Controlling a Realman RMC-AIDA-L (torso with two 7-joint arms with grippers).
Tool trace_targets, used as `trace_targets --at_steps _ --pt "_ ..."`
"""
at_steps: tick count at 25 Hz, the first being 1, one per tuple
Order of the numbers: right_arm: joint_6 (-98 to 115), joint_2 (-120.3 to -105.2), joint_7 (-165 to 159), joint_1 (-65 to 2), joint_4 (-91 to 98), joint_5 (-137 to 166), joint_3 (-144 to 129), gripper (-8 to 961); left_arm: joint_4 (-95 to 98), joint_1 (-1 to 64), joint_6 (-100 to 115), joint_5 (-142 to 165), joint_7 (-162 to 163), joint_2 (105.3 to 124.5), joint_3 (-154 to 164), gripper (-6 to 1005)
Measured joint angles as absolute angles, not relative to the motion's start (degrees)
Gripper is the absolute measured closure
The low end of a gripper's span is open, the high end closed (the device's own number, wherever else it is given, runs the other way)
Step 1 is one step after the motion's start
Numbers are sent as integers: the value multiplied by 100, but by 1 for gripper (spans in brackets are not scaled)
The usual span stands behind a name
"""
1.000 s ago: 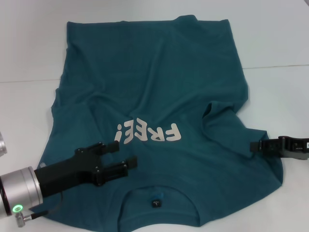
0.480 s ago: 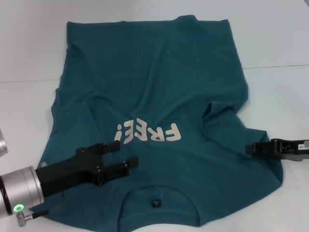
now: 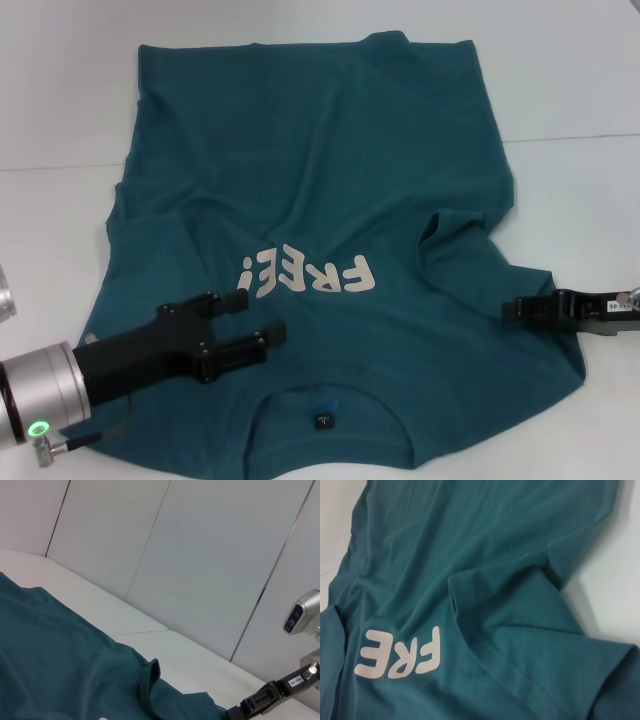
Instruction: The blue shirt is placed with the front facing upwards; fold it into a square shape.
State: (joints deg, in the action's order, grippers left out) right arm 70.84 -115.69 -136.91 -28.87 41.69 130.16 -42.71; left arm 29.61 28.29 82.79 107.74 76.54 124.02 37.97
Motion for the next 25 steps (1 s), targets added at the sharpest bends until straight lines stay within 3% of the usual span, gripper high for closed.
trace_targets --at_steps 25 --pt "6797 -11637 -13637 -3121 4060 12993 -4239 432 2962 2832 8279 10774 7646 12394 3779 174"
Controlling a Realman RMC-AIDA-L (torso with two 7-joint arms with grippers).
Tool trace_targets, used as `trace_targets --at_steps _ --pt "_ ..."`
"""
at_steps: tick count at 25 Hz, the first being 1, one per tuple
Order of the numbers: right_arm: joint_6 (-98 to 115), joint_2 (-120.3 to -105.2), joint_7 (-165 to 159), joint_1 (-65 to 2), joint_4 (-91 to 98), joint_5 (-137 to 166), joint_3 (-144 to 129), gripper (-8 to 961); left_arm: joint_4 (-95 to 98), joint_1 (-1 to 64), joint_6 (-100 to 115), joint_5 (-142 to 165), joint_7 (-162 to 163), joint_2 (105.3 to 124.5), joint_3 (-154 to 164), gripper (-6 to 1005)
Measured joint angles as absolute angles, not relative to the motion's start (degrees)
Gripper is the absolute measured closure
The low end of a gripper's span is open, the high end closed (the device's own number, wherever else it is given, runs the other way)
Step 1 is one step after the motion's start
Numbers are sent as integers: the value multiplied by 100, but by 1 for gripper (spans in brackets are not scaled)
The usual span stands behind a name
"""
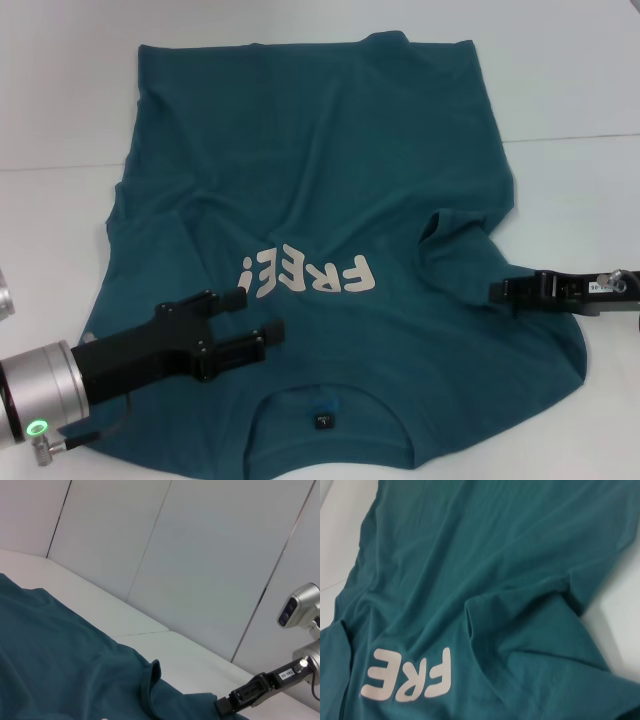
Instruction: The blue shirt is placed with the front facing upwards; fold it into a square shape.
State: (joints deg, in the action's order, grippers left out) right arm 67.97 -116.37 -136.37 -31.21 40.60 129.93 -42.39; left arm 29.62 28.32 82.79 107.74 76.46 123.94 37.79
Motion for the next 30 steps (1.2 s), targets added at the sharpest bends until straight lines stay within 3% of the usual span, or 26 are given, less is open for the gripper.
trace_targets --at_steps 9,14,25,30 --pt "6640 -11639 -13633 -3155 4017 12987 -4258 540 2969 2830 8261 10774 7646 12392 3779 174" --pt "6601 -11644 -13647 -3174 4017 12995 -4268 757 2971 2830 8234 10774 7638 12392 3779 175" --pt "6654 -11645 -13598 -3182 4016 12971 -4282 927 2980 2837 8234 10774 7637 12392 3779 175" --pt "7013 -11644 -13431 -3211 4052 12807 -4255 918 2979 2839 8228 10773 7637 12392 3779 174"
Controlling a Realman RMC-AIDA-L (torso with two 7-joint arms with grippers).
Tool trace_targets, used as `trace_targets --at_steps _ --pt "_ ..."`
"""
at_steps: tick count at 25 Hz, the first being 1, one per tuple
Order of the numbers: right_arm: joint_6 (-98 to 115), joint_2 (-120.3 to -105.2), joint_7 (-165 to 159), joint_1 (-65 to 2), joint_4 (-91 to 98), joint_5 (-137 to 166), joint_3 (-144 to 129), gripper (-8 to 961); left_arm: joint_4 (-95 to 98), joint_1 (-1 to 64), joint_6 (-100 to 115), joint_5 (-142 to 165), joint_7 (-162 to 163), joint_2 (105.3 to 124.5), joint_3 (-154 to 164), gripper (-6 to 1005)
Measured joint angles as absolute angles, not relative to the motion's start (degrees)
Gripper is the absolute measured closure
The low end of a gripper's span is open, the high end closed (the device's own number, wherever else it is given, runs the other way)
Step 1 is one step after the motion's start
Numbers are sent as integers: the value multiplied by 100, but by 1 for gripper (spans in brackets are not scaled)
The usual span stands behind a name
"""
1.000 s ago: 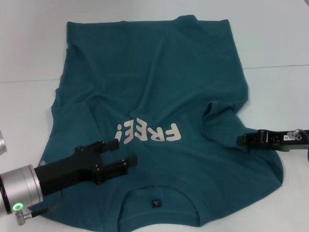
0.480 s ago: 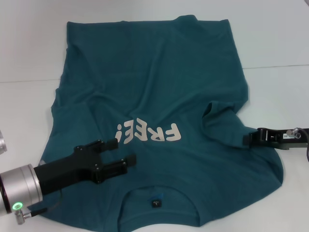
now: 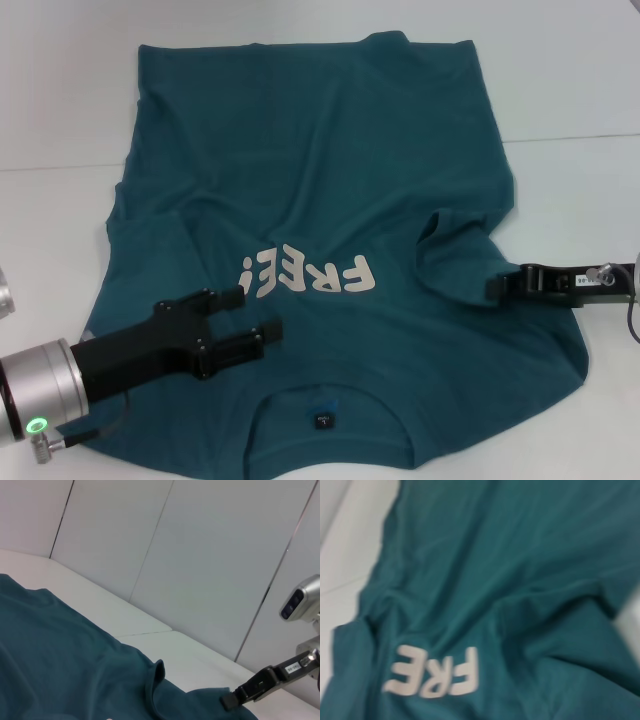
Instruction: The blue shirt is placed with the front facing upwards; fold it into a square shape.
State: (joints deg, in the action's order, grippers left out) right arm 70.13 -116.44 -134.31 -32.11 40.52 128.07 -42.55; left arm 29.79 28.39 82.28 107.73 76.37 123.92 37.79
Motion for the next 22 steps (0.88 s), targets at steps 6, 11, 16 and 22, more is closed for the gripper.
trace_targets --at_steps 6,11,16,22 --pt "7238 -11652 -13268 -3342 4040 12614 -4295 908 2979 2839 8221 10761 7637 12397 3779 174" --pt "7257 -11736 -13173 -3505 4003 12622 -4323 899 2979 2839 8217 10758 7637 12401 3773 173" --pt "7256 -11820 -13144 -3703 3984 12630 -4428 891 2979 2839 8217 10729 7637 12402 3770 173" --pt "7197 -11904 -13109 -3886 3932 12642 -4621 880 2977 2826 8231 10686 7637 12402 3770 173"
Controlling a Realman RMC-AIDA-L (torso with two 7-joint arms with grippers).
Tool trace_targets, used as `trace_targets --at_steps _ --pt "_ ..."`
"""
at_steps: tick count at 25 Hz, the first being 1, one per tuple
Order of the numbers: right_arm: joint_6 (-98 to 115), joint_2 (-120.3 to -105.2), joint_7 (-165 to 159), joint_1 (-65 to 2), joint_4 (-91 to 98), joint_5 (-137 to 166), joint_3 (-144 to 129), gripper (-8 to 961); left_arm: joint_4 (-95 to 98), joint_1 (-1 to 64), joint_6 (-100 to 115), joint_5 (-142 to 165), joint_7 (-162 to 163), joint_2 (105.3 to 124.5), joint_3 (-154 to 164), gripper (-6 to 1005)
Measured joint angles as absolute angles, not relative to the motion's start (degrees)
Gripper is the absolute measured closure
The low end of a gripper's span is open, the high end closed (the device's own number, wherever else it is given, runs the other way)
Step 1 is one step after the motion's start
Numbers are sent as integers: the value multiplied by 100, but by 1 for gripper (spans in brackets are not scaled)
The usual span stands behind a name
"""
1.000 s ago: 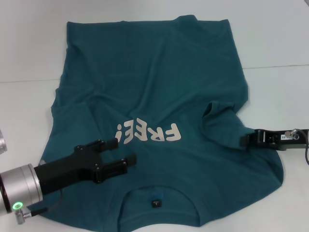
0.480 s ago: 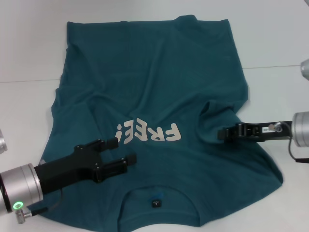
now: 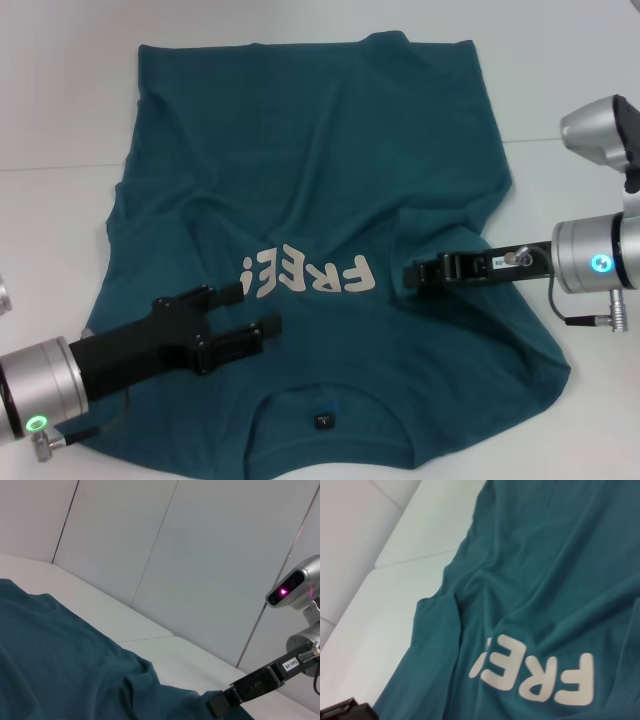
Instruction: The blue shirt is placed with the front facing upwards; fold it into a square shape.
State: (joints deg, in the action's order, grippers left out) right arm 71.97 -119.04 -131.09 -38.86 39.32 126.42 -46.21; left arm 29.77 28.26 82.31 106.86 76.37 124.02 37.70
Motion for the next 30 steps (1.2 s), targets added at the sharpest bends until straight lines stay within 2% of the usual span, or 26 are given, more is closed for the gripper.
trace_targets --at_steps 5,11,16,27,30 --pt "7124 -11916 -13103 -3914 3788 12645 -4784 871 2980 2804 8242 10686 7637 12402 3770 174" --pt "7151 -11842 -13070 -3760 3737 12647 -4816 861 2980 2794 8264 10686 7637 12402 3770 174" --pt "7392 -11762 -13022 -3680 3774 12620 -4761 620 2977 2795 8269 10687 7637 12402 3770 173" --pt "7904 -11651 -12767 -3563 3940 12383 -4442 373 2974 2832 8271 10687 7650 12402 3770 174" --pt "7926 -11637 -12480 -3489 3944 12301 -4266 229 2975 2832 8271 10672 7657 12402 3770 175"
